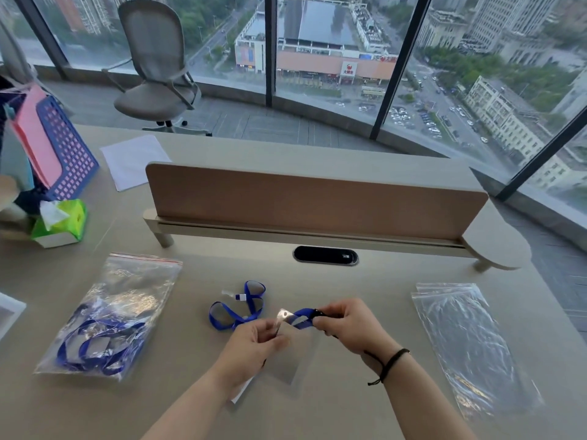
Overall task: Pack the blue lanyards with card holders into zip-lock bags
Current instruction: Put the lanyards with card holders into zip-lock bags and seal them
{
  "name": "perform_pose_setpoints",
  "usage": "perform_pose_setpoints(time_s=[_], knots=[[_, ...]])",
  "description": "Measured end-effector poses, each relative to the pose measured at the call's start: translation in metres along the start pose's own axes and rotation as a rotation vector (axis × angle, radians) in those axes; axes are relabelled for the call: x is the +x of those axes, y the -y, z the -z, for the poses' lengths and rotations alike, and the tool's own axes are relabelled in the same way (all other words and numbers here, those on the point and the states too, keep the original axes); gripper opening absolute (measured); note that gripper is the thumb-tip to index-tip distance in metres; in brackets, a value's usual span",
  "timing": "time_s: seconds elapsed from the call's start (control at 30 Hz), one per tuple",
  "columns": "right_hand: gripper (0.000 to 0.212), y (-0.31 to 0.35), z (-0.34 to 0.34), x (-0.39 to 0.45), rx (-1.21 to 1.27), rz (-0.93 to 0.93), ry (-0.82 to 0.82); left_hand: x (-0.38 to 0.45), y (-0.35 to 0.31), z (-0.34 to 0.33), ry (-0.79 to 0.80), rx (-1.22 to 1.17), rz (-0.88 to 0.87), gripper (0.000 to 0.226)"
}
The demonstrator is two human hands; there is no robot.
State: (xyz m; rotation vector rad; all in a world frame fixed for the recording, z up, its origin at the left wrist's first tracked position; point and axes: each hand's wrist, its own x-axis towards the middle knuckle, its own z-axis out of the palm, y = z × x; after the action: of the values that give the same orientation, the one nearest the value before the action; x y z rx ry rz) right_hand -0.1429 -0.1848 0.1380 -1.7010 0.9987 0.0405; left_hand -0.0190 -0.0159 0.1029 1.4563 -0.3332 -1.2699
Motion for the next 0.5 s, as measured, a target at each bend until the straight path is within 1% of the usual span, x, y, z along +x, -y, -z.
perform_pose_setpoints(time_s=[0.07, 0.17, 0.2, 0.23, 0.3, 0.33, 0.43, 0.5], knots=[[0.013, -0.001, 0.003, -0.003, -0.012, 0.002, -0.006, 0.0, 0.002, -0.002, 0.018, 0.212, -0.017, 0.017], [0.012, 0.002, 0.008, -0.005, -0.075, 0.04, -0.005, 0.001, 0.004, -0.004, 0.05, 0.514, -0.028, 0.014], [0.011, 0.003, 0.008, -0.006, -0.104, 0.067, -0.007, 0.003, 0.003, -0.006, 0.04, 0.589, -0.028, 0.015], [0.012, 0.004, 0.007, -0.008, -0.137, 0.101, -0.007, 0.004, 0.002, -0.007, 0.027, 0.657, -0.025, 0.023], [0.014, 0.007, 0.001, -0.013, -0.223, 0.193, -0.009, 0.006, 0.002, -0.013, 0.019, 0.76, -0.036, 0.038], [0.014, 0.007, -0.003, -0.015, -0.276, 0.243, -0.015, 0.007, 0.002, -0.016, 0.022, 0.811, -0.044, 0.042], [0.017, 0.004, -0.014, -0.019, -0.402, 0.381, -0.06, 0.008, 0.002, -0.022, 0.027, 0.974, -0.043, 0.042], [0.018, -0.001, -0.018, -0.021, -0.429, 0.459, -0.11, 0.006, 0.001, -0.025, -0.002, 1.014, -0.025, 0.042]])
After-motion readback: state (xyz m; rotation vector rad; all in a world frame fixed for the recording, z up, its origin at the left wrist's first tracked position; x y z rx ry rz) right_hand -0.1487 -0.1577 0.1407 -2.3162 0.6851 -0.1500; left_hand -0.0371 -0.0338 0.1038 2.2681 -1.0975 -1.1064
